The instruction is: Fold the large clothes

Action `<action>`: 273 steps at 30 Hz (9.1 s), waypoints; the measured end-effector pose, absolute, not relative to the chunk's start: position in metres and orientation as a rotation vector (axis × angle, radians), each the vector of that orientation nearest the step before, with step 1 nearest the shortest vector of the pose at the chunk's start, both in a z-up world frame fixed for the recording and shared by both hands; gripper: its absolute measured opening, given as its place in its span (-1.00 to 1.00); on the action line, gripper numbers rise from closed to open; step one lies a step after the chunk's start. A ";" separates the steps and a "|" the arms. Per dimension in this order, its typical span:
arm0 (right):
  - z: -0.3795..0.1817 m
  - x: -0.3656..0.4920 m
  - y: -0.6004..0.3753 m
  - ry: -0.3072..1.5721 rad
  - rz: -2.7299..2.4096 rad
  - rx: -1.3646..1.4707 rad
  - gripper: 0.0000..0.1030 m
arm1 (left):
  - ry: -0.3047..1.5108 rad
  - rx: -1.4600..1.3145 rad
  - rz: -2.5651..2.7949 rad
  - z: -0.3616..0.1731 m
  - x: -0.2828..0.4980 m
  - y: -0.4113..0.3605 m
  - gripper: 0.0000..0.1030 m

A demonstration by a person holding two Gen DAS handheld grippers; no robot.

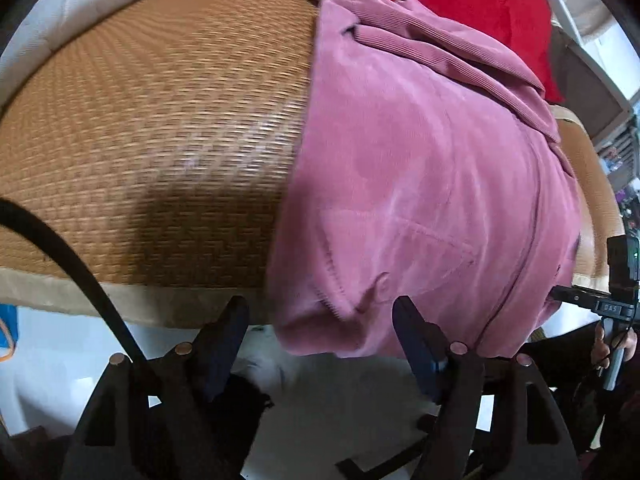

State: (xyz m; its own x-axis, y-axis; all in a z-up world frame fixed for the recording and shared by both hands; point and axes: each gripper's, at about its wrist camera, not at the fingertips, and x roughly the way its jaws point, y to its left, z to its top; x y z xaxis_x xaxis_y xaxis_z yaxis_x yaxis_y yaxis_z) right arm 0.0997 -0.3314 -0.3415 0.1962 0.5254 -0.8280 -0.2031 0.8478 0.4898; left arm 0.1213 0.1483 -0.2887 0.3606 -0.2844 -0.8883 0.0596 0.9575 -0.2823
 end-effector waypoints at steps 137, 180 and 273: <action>-0.207 0.282 -0.285 0.889 0.323 0.351 -0.47 | 0.721 0.158 0.055 -0.176 0.263 -0.014 0.60; -0.212 0.275 -0.253 0.919 0.450 0.349 -0.40 | 0.823 -0.355 -0.003 -0.211 0.222 0.088 0.52; -0.265 0.377 -0.227 0.981 0.463 0.513 -0.40 | 0.630 -0.652 -0.067 -0.249 0.256 0.092 0.10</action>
